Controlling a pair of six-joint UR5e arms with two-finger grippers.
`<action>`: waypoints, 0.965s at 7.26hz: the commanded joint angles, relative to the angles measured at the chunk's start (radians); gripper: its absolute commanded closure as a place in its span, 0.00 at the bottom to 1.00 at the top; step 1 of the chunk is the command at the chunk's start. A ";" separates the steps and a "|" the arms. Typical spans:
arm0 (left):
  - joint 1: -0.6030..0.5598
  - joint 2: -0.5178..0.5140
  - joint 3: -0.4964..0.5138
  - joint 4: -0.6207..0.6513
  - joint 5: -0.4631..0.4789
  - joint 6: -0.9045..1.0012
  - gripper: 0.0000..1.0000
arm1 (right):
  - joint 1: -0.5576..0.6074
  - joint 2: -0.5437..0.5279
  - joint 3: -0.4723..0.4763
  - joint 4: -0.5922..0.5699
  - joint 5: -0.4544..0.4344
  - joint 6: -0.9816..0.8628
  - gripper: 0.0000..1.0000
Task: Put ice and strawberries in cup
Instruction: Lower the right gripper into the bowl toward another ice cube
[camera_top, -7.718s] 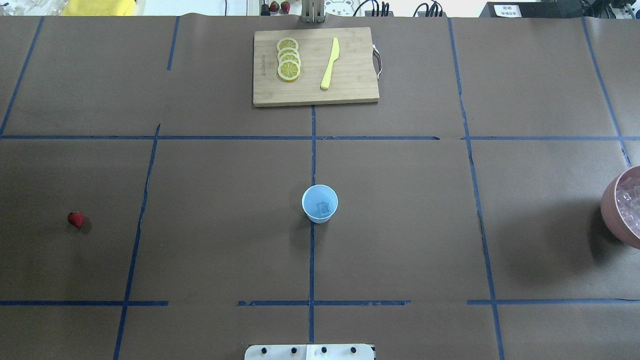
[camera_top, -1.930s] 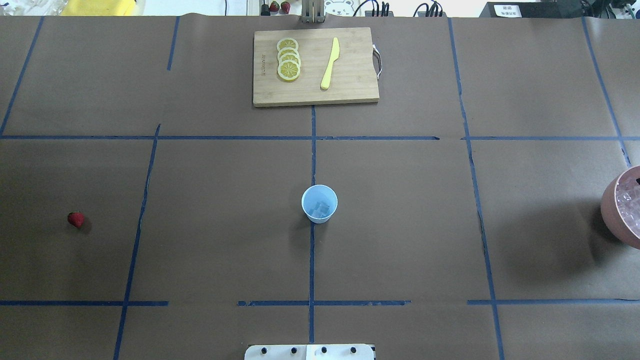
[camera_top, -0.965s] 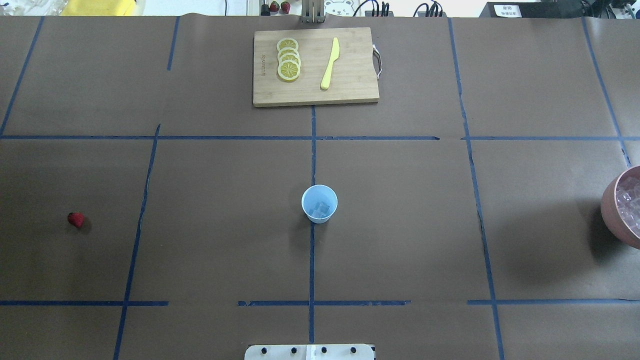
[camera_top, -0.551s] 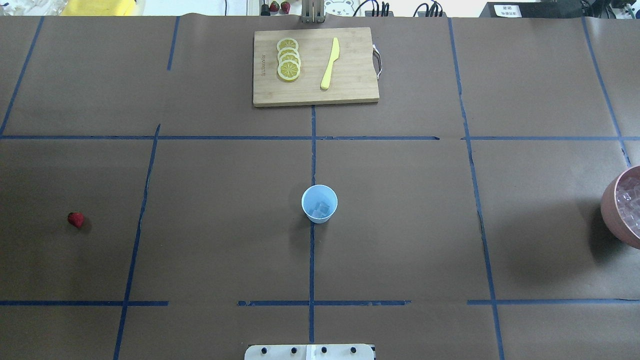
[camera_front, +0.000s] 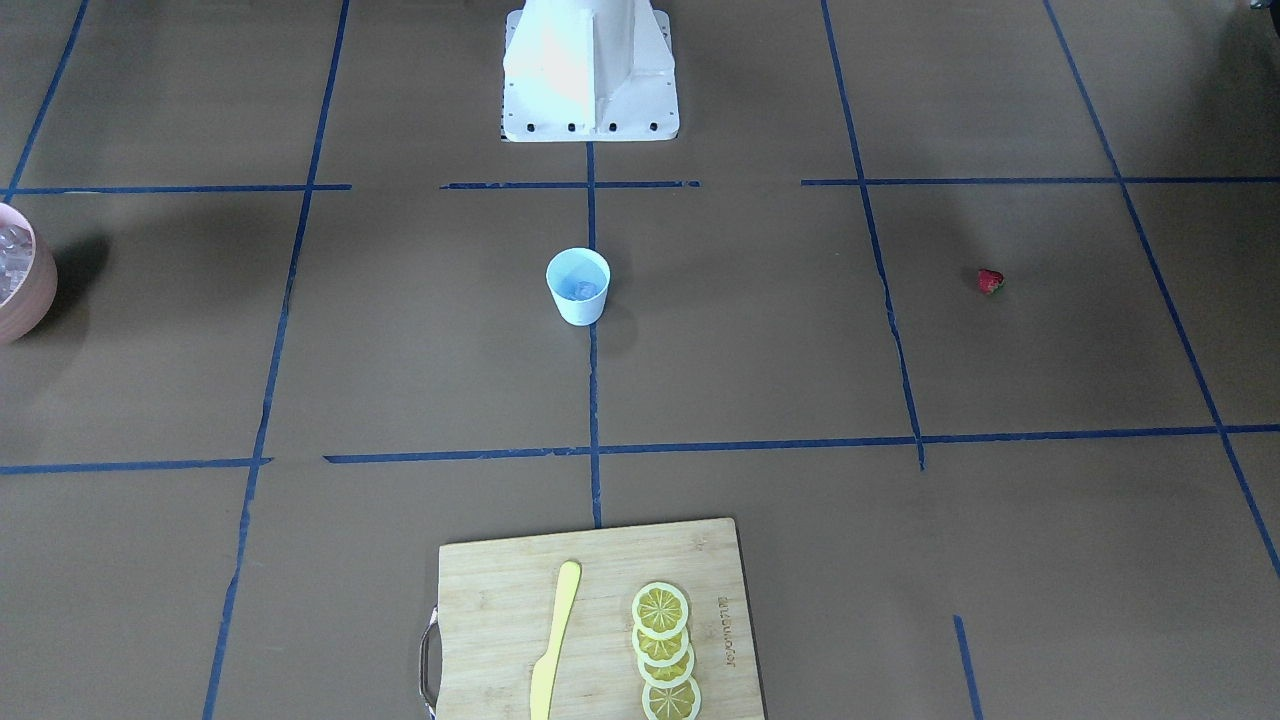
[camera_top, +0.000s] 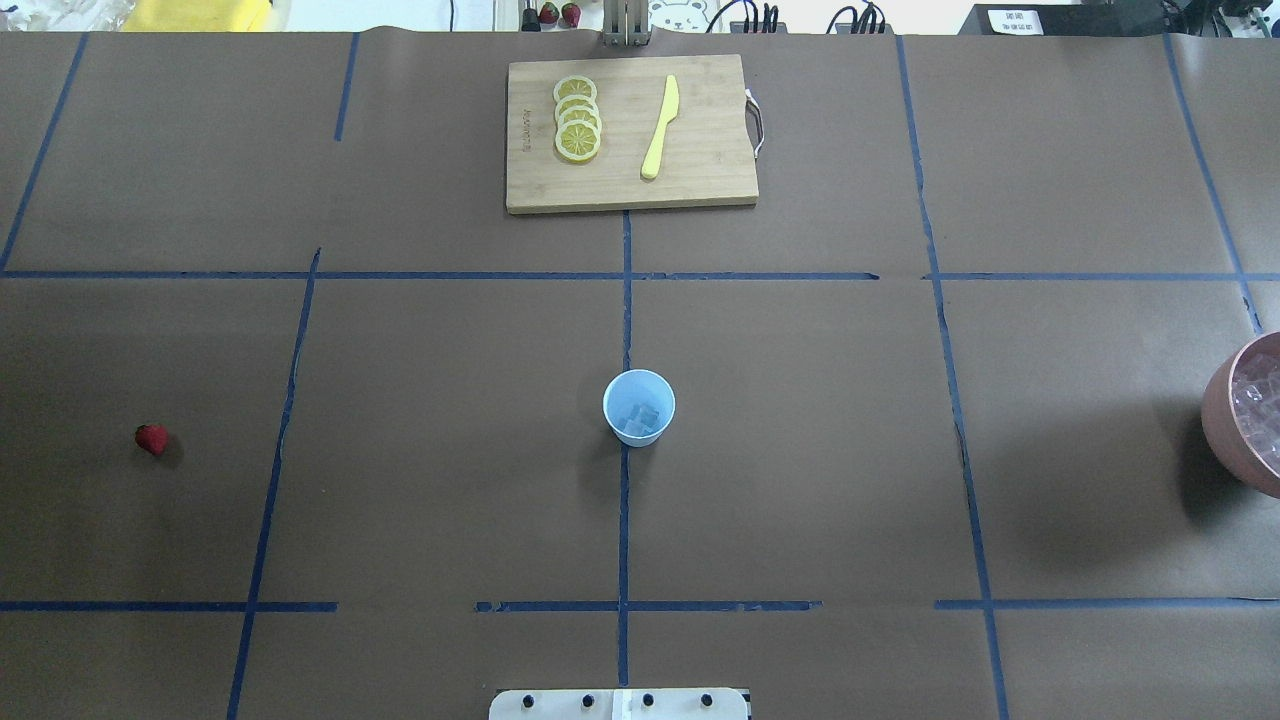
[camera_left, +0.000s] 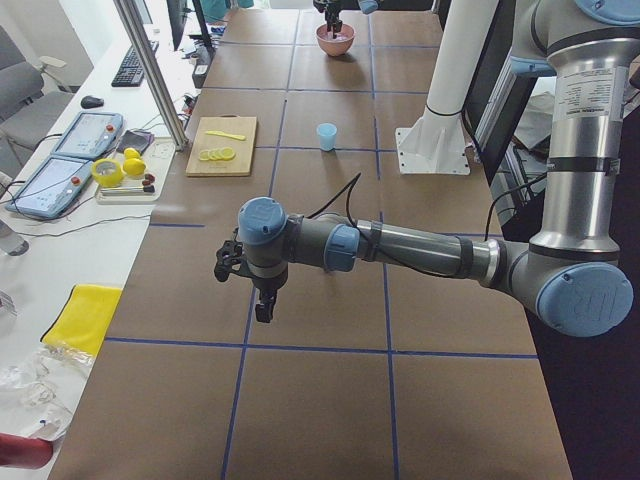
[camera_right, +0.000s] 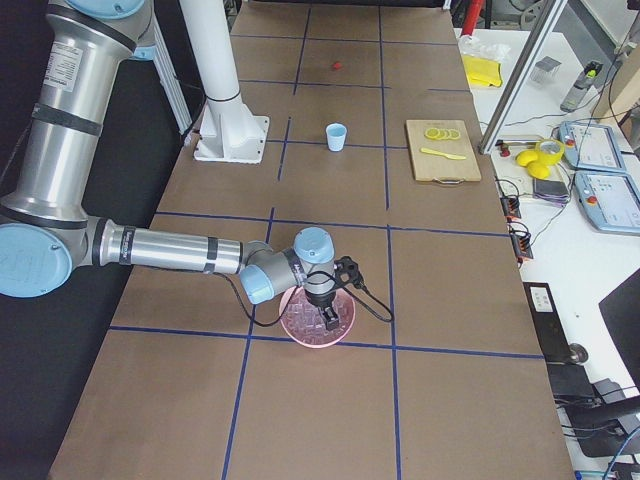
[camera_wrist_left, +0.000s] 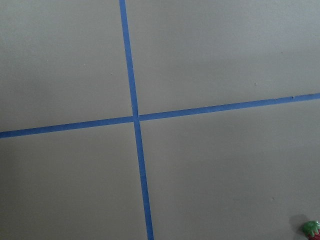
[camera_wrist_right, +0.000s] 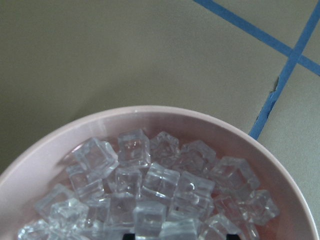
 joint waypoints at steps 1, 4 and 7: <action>0.000 0.000 0.000 0.000 0.000 0.000 0.00 | -0.001 0.000 0.002 0.000 0.000 -0.001 0.37; -0.001 0.003 -0.002 0.000 -0.002 0.000 0.00 | 0.001 -0.001 0.005 0.000 0.001 -0.003 0.38; 0.000 0.005 -0.008 0.000 -0.003 0.000 0.00 | 0.002 -0.011 0.008 0.002 0.003 -0.003 0.42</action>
